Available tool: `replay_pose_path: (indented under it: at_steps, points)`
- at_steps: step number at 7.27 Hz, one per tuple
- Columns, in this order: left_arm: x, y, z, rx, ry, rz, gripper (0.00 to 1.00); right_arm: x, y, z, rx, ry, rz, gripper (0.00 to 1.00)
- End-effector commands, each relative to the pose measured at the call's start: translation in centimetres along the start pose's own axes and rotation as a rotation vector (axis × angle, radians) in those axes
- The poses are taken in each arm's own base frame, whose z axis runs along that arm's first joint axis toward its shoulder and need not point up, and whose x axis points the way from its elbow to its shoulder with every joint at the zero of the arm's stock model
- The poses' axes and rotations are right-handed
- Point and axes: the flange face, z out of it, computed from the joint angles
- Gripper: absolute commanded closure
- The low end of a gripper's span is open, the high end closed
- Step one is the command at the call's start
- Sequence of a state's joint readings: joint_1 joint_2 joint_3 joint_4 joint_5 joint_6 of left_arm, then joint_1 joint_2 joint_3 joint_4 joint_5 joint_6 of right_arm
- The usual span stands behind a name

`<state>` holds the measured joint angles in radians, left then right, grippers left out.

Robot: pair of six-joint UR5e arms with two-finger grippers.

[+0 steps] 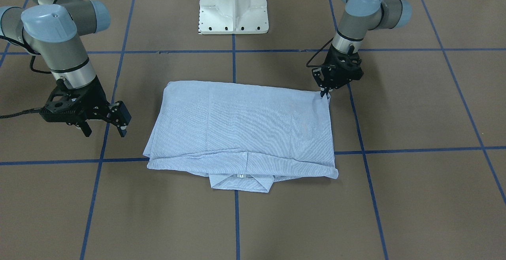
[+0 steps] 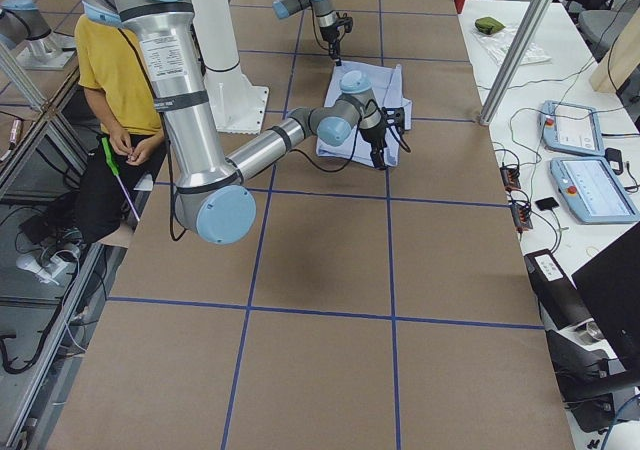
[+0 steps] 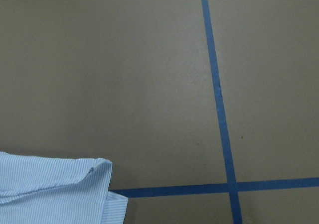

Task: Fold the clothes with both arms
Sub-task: 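Grasp the shirt edge with the left gripper and drag it farther from the robot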

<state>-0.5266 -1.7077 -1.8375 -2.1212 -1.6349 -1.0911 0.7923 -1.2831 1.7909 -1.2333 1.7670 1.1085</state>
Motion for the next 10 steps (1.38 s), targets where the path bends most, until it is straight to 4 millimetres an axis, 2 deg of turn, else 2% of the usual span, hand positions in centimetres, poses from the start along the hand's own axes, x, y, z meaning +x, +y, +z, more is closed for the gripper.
replay_pose_path:
  at_steps: [1,2,3,4,5,6,7,8,9,10]
  points:
    - [-8.7,-6.6,2.1,0.066,-0.154,0.097,1.0,-0.8,0.3,0.0,0.001,-0.008,-0.001,0.0]
    - [-10.6,-10.9,4.9,0.113,-0.205,0.12,1.0,-1.9,0.5,-0.1,0.002,-0.021,-0.01,0.0]
    - [-12.3,-16.1,8.2,0.148,-0.238,0.135,1.0,-3.5,0.9,-0.2,0.001,-0.037,-0.007,0.0]
    - [-13.5,-20.9,10.9,0.191,-0.245,0.126,1.0,-5.7,1.5,-0.4,-0.005,-0.058,0.014,0.0]
    - [-11.8,-25.4,13.2,0.196,-0.26,0.126,1.0,-7.7,2.2,-0.6,0.002,-0.075,0.028,0.0]
    - [-8.8,-28.1,12.6,0.213,-0.234,0.128,1.0,-9.0,2.6,-0.9,0.006,-0.088,0.043,0.0]
    - [-8.1,-28.7,12.2,0.22,-0.224,0.133,1.0,-9.9,2.8,-1.2,0.004,-0.103,0.057,0.0]
    - [-8.1,-28.5,11.8,0.218,-0.207,0.167,0.04,-11.4,3.1,-1.5,0.001,-0.12,0.091,0.0]
    - [-8.0,-28.1,10.1,0.21,-0.146,0.214,0.0,-13.4,3.5,-2.3,-0.014,-0.122,0.137,0.0]
    - [-8.5,-26.2,9.0,0.163,-0.071,0.222,0.0,-17.4,3.8,-3.6,-0.048,-0.073,0.215,0.0]
